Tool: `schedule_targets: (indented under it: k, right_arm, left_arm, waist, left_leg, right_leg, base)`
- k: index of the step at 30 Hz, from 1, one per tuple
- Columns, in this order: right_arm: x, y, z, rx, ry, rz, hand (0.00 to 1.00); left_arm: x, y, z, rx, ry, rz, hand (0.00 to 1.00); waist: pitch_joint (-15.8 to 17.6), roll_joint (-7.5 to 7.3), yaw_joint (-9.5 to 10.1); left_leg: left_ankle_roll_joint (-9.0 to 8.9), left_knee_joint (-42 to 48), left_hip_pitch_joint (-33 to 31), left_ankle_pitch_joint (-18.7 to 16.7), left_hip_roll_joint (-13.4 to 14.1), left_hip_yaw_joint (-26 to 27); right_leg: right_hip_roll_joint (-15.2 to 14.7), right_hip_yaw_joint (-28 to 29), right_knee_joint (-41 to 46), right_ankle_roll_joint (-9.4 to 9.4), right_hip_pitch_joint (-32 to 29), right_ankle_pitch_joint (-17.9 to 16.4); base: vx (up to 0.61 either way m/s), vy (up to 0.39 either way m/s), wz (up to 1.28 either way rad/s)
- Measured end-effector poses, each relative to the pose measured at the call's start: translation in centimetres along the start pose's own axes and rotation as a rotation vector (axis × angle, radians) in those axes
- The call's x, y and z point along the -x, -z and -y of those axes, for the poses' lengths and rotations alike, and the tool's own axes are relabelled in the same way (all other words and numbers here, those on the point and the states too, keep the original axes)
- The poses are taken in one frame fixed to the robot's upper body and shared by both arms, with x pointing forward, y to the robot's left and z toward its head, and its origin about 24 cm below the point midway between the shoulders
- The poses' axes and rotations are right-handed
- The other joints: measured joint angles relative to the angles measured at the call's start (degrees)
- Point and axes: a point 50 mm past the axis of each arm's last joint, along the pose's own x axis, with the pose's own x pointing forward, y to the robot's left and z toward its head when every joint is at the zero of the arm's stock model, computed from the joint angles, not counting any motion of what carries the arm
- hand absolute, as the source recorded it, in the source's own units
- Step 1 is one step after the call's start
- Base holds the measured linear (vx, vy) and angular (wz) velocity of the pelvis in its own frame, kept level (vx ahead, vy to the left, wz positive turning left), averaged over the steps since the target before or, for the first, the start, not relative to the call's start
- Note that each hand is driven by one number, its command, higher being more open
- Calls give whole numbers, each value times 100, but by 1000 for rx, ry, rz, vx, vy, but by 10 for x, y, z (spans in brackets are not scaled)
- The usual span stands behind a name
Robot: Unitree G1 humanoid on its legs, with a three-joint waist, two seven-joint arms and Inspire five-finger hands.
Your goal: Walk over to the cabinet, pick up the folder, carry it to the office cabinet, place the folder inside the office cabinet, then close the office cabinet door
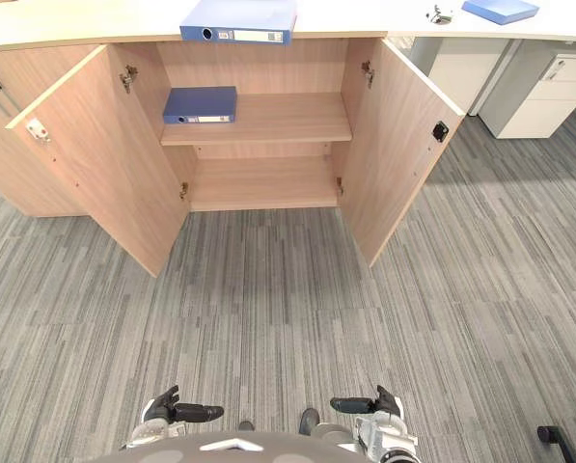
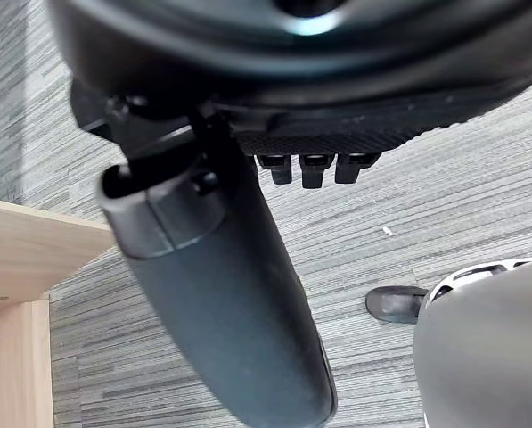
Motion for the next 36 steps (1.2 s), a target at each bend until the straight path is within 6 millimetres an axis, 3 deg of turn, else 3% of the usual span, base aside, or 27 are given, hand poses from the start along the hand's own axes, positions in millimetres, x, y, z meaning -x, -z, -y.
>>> schedule_targets:
  k: [21, 31, 33, 36]
  right_arm:
    - [0, -2, -6, 59, -28, 7, 100]
    - [0, -6, -8, 58, -32, 15, 100]
    - [-1, -9, -9, 57, -33, 20, 100]
    - [-1, -12, -6, 42, -26, 26, 100]
  left_arm:
    - [-1, -8, 8, -119, 54, 34, 100]
    - [-1, -11, 9, -118, 56, 42, 100]
    - [-2, -17, 11, -115, 59, 61, 100]
    - [-2, -18, 11, -91, 59, 65, 100]
  waist:
    - [33, -130, 1]
    - [50, -139, 47]
    - [147, -150, 97]
    - [223, -111, 95]
  left_leg:
    - [63, -64, 73, 24, -87, -116]
    - [132, 62, -68, -201, -84, 119]
    - [153, 438, -286, -447, -79, 175]
    - [177, 933, -427, -851, -95, 253]
  right_leg:
    - [-93, -116, 33, 11, 88, -54]
    - [-68, 115, -62, 50, -51, -61]
    - [-103, 169, 68, 103, -175, -140]
    - [-285, 225, 1088, 240, -571, -767]
  base:
    - [-14, -4, 3]
    - [19, -3, -12]
    - [83, 29, -15]
    - [115, 61, -6]
